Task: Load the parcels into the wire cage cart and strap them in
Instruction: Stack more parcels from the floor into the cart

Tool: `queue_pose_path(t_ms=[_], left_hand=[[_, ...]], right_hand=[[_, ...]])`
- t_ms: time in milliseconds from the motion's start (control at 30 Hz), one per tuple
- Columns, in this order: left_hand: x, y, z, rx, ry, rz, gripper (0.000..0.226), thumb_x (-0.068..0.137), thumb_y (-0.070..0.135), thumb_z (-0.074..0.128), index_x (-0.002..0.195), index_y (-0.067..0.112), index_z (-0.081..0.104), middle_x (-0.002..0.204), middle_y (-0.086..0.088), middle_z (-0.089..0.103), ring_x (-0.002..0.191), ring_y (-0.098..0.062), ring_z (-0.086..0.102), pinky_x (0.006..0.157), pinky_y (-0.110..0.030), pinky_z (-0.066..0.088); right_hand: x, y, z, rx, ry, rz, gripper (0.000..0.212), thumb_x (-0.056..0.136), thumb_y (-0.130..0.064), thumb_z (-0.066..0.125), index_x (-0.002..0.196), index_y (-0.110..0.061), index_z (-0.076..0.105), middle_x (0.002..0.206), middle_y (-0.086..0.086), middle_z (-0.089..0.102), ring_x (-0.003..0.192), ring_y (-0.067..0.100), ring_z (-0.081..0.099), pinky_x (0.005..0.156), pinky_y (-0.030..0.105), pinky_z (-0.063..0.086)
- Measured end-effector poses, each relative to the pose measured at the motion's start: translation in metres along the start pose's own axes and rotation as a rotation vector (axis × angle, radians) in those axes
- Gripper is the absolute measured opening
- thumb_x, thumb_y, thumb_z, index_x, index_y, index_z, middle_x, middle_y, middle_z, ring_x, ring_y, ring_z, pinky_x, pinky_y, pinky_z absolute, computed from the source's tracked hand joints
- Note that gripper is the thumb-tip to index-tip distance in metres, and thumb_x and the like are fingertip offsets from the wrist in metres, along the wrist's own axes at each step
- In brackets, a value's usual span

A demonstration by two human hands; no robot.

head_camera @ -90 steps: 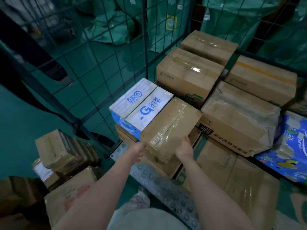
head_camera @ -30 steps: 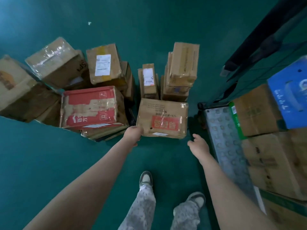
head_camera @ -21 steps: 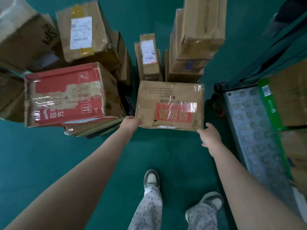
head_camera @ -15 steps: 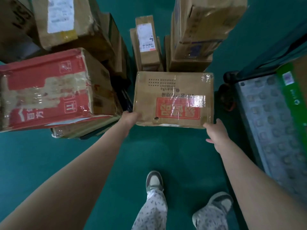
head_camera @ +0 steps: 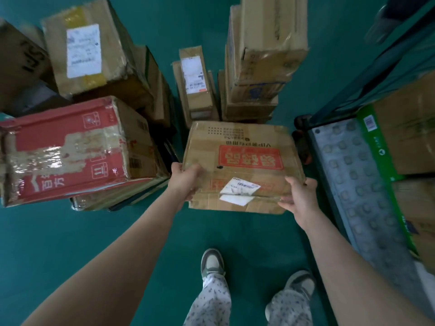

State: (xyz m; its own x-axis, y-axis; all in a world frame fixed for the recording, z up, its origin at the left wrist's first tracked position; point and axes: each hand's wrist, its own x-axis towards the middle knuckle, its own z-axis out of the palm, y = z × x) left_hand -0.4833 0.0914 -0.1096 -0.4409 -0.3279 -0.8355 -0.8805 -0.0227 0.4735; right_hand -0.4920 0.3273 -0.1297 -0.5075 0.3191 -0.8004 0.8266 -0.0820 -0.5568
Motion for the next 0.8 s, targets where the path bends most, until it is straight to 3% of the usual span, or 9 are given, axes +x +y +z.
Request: queue_pose_path(t_ms=[133, 233, 367, 467, 533, 633, 733, 800], left_hand=[[-0.06, 0.029, -0.005, 0.006, -0.038, 0.055, 0.029, 0.092, 0.032, 0.049, 0.115, 0.021, 0.034, 0.094, 0.0, 0.052, 0.084, -0.025, 0.054, 0.068, -0.031, 0.043], [-0.11, 0.051, -0.013, 0.0, -0.057, 0.094, 0.029, 0.094, 0.029, 0.048, 0.117, 0.02, 0.033, 0.097, -0.001, 0.051, 0.08, -0.02, 0.054, 0.061, -0.028, 0.042], [-0.179, 0.082, -0.019, -0.015, -0.104, 0.174, 0.031, 0.095, 0.027, 0.048, 0.122, 0.018, 0.035, 0.09, 0.002, 0.05, 0.076, -0.014, 0.052, 0.066, -0.028, 0.044], [-0.226, 0.099, -0.021, -0.027, -0.13, 0.208, 0.029, 0.094, 0.024, 0.049, 0.12, 0.018, 0.036, 0.088, 0.004, 0.048, 0.074, -0.012, 0.049, 0.062, -0.026, 0.041], [-0.253, 0.107, -0.023, -0.034, -0.143, 0.233, 0.029, 0.094, 0.023, 0.051, 0.119, 0.018, 0.036, 0.087, 0.004, 0.047, 0.073, -0.013, 0.049, 0.062, -0.027, 0.04], [-0.284, 0.114, -0.026, -0.06, -0.179, 0.269, 0.032, 0.092, 0.024, 0.054, 0.119, 0.019, 0.037, 0.089, 0.004, 0.049, 0.074, -0.013, 0.05, 0.063, -0.028, 0.041], [-0.318, 0.11, -0.023, -0.007, -0.229, 0.342, 0.032, 0.092, 0.028, 0.055, 0.118, 0.02, 0.039, 0.098, 0.001, 0.055, 0.081, -0.015, 0.054, 0.078, -0.034, 0.048], [-0.327, 0.099, -0.017, 0.021, -0.246, 0.375, 0.032, 0.092, 0.029, 0.055, 0.118, 0.018, 0.04, 0.098, 0.001, 0.055, 0.081, -0.016, 0.055, 0.078, -0.035, 0.048]], right_hand=[[-0.046, -0.019, -0.027, 0.078, 0.048, 0.004, 0.032, 0.092, -0.02, 0.057, 0.113, -0.017, 0.033, 0.116, 0.009, 0.05, 0.109, 0.028, 0.055, 0.089, 0.038, 0.048], [-0.087, -0.036, -0.047, 0.125, 0.065, 0.015, 0.039, 0.092, -0.021, 0.056, 0.123, -0.015, 0.032, 0.12, 0.01, 0.049, 0.115, 0.03, 0.052, 0.094, 0.043, 0.045], [-0.143, -0.068, -0.079, 0.186, 0.091, -0.001, 0.053, 0.094, -0.025, 0.055, 0.137, -0.011, 0.027, 0.124, 0.009, 0.046, 0.117, 0.031, 0.05, 0.088, 0.041, 0.044], [-0.186, -0.087, -0.101, 0.233, 0.132, -0.002, 0.062, 0.094, -0.028, 0.056, 0.144, -0.012, 0.023, 0.138, 0.012, 0.044, 0.123, 0.031, 0.048, 0.094, 0.045, 0.044], [-0.214, -0.096, -0.116, 0.265, 0.161, -0.031, 0.06, 0.095, -0.027, 0.055, 0.144, -0.012, 0.023, 0.142, 0.013, 0.042, 0.125, 0.031, 0.047, 0.1, 0.046, 0.043], [-0.249, -0.103, -0.135, 0.302, 0.166, -0.078, 0.057, 0.094, -0.024, 0.057, 0.142, -0.011, 0.027, 0.138, 0.011, 0.045, 0.122, 0.029, 0.049, 0.093, 0.04, 0.045], [-0.285, -0.097, -0.163, 0.397, 0.21, -0.111, 0.062, 0.092, -0.02, 0.06, 0.142, -0.01, 0.026, 0.138, 0.012, 0.045, 0.121, 0.028, 0.05, 0.091, 0.037, 0.045], [-0.298, -0.091, -0.176, 0.421, 0.24, -0.107, 0.064, 0.091, -0.019, 0.061, 0.143, -0.01, 0.024, 0.138, 0.012, 0.044, 0.122, 0.029, 0.049, 0.094, 0.038, 0.045]])
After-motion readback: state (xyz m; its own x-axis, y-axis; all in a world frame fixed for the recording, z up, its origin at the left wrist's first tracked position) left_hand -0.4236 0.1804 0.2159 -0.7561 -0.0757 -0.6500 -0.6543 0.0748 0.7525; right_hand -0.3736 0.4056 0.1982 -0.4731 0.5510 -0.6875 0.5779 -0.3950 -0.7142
